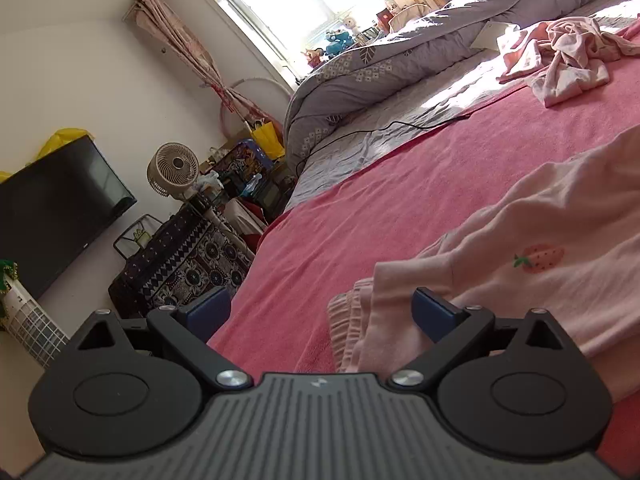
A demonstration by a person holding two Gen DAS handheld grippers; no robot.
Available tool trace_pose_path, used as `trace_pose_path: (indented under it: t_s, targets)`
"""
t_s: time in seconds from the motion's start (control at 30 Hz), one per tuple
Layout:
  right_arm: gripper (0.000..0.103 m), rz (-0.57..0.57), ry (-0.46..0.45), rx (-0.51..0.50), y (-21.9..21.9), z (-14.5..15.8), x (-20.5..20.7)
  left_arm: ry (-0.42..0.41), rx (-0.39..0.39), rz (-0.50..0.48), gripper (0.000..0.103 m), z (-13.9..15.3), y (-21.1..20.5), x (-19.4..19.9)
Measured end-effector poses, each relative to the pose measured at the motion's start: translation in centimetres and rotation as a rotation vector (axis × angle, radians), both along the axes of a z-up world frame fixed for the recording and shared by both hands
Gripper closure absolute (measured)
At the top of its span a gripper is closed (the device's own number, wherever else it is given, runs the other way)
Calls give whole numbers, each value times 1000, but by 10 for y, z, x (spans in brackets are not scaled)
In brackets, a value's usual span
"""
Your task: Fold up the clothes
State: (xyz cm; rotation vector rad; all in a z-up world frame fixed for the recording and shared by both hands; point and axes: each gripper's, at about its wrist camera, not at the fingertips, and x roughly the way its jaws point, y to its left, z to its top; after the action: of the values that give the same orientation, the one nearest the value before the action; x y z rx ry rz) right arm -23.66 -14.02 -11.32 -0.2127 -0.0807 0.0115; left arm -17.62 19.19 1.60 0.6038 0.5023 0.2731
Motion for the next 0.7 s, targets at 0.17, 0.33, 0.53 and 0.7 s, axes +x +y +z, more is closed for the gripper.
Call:
trace_pose_path:
  t_s: [0.17, 0.33, 0.53, 0.7]
  targets:
    - [0, -19, -7, -65, 3, 6, 3, -23, 143, 71, 1, -35, 2, 10]
    - [0, 2, 28, -61, -4, 5, 4, -39, 129, 179, 0, -27, 25, 12]
    - [0, 10, 51, 12, -9, 2, 8, -76, 228, 343, 15, -19, 51, 1]
    - [0, 13, 57, 22, -8, 2, 7, -171, 16, 3, 12, 21, -27, -14]
